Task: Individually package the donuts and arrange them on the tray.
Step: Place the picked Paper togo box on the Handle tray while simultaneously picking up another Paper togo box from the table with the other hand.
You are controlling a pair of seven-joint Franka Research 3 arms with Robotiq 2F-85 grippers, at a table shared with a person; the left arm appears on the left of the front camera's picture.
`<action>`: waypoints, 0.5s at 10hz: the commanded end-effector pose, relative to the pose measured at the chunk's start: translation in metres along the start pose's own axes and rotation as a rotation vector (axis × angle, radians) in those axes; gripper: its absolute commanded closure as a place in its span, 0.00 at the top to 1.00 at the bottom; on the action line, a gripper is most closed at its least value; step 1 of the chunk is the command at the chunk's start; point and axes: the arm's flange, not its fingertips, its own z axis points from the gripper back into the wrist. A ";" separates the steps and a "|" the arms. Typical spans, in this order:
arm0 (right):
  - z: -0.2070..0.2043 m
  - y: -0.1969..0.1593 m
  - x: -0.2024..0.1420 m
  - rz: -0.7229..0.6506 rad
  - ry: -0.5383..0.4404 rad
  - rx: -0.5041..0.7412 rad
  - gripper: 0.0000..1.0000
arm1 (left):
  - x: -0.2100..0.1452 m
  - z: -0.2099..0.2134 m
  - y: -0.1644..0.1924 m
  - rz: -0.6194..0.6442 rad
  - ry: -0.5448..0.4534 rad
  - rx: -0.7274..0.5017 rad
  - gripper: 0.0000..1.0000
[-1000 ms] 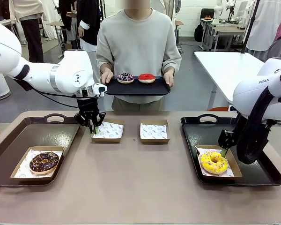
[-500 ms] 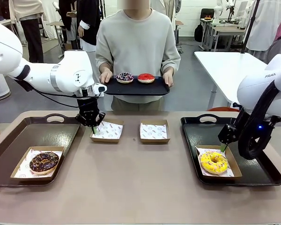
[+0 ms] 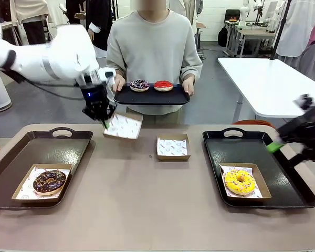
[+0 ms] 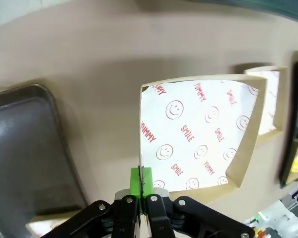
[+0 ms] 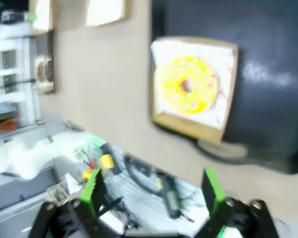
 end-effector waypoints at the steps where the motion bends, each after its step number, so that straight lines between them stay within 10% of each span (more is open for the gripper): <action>1: 0.055 -0.052 -0.025 -0.077 0.012 0.273 1.00 | -0.001 0.041 0.000 -0.024 -0.012 -0.027 0.00; 5: 0.099 -0.156 -0.040 -0.181 -0.031 0.622 1.00 | 0.014 0.084 -0.019 -0.021 -0.021 0.034 0.00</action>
